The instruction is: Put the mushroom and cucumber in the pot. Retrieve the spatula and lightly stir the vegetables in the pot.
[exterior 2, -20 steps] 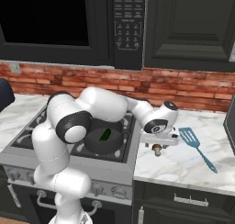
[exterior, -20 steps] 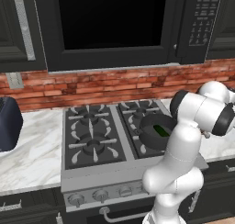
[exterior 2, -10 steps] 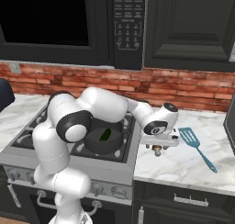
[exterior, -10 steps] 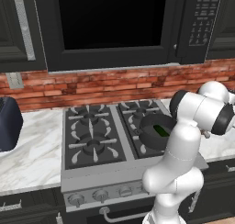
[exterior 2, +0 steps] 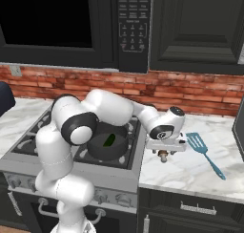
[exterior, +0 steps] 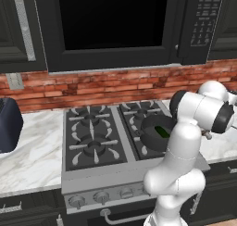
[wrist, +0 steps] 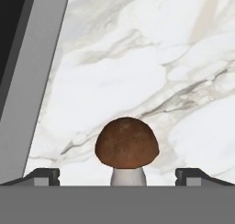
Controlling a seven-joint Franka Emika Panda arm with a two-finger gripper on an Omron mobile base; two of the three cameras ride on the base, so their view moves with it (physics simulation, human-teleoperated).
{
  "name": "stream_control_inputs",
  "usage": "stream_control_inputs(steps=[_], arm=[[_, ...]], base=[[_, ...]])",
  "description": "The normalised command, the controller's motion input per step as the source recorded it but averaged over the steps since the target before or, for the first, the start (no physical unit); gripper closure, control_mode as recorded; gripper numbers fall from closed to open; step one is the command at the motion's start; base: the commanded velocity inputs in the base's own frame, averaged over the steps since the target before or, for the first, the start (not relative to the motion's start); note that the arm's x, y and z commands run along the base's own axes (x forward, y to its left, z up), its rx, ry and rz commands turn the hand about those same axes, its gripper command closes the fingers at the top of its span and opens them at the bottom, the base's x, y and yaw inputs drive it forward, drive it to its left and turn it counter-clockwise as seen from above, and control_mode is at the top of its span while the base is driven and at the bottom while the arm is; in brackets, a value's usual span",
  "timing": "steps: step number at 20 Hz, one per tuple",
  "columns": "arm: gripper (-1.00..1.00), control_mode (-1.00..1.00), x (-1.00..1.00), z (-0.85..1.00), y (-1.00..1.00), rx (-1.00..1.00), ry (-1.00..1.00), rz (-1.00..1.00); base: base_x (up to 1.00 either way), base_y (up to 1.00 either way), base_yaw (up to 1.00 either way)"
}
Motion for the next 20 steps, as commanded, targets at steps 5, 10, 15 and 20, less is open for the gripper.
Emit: stream_control_inputs(steps=[5,10,15,20], arm=[[-1.0,-1.0,0.0,-0.04,0.0,0.0,0.0,0.0],[-1.0,-1.0,0.0,-0.28,0.0,0.0,0.03,0.0],[-1.0,-1.0,0.01,-0.29,0.0,0.0,0.02,0.0],[-1.0,-1.0,0.01,-0.14,0.0,0.0,0.0,0.0]], base=[[0.0,0.0,0.0],[0.0,0.0,0.0],[0.0,0.0,0.0],[0.0,0.0,0.0]])
